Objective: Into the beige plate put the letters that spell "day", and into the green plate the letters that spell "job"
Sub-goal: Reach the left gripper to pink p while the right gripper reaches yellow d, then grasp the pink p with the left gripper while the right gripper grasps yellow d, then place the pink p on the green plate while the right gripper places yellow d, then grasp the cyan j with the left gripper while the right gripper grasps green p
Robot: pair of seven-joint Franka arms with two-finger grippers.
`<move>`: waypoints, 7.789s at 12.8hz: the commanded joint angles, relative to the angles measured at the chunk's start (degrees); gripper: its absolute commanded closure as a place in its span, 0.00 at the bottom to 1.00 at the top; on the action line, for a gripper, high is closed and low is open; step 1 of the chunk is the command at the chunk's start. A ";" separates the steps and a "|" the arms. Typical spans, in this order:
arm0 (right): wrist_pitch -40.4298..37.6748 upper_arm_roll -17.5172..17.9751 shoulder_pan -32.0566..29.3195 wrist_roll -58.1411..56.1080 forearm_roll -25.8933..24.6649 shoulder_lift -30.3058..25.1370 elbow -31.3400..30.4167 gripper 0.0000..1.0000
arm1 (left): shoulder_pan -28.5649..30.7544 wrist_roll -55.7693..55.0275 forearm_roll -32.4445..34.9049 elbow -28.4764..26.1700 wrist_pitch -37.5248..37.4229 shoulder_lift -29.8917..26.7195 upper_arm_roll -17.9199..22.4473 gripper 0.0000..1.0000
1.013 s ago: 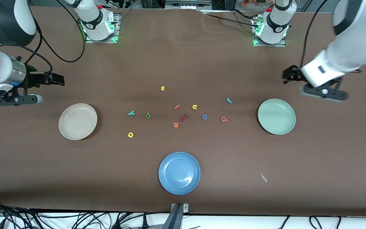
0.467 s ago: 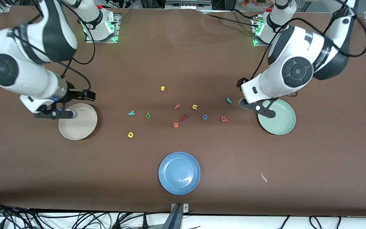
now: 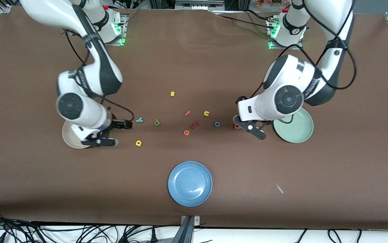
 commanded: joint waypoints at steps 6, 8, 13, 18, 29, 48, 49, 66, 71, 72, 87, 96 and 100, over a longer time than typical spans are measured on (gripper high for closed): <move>9.69 -0.44 1.74 2.39 0.30 6.31 0.77 0.00 | -1.25 24.64 4.08 1.10 7.95 7.78 0.71 0.00; 12.85 -0.44 1.83 2.48 0.48 7.98 0.69 0.00 | -2.22 28.68 4.26 0.92 9.28 9.89 0.71 0.00; 16.21 -0.44 2.00 1.87 0.04 12.46 2.26 0.01 | -3.71 33.35 6.79 -6.36 20.43 10.78 0.71 0.00; 16.12 -0.35 1.92 1.60 0.56 15.02 5.17 0.01 | -5.91 34.85 13.31 -8.04 23.43 11.39 0.71 0.07; 15.77 0.09 1.92 1.51 0.65 17.39 6.93 0.19 | -5.83 34.85 16.12 -10.50 25.36 11.74 0.71 0.36; 15.33 0.09 1.21 0.72 3.99 17.39 7.10 0.76 | 6.19 25.36 14.29 -10.33 2.70 -4.51 0.88 1.00; 15.33 0.09 1.21 0.81 4.08 17.31 7.10 0.78 | 8.56 25.36 12.63 -10.42 1.73 -4.69 0.88 1.00; 2.58 -10.44 0.33 -10.94 4.43 2.38 -3.95 0.87 | 21.95 8.40 8.83 -31.94 25.97 -3.82 0.71 1.00; 17.66 -16.77 0.25 -25.88 4.52 -3.52 -20.37 0.87 | 22.12 7.35 8.83 -33.36 31.26 -1.09 0.71 0.97; 21.61 -17.48 0.25 -28.09 4.78 -4.13 -23.19 0.87 | 22.04 7.08 8.83 -33.27 30.82 -1.44 0.71 0.78; 14.62 -8.71 2.27 -0.72 12.25 -3.97 -18.48 0.00 | 21.60 -17.49 4.61 -29.49 9.54 -13.48 -12.81 0.00; 24.47 -8.08 10.00 34.10 12.25 0.42 -16.46 0.00 | 14.92 -63.19 2.41 -29.93 24.47 -3.82 -16.43 0.00; 24.38 -8.08 13.33 39.64 12.25 2.53 -13.39 0.00 | 13.08 -74.29 2.68 -32.03 31.33 -1.09 -16.34 0.00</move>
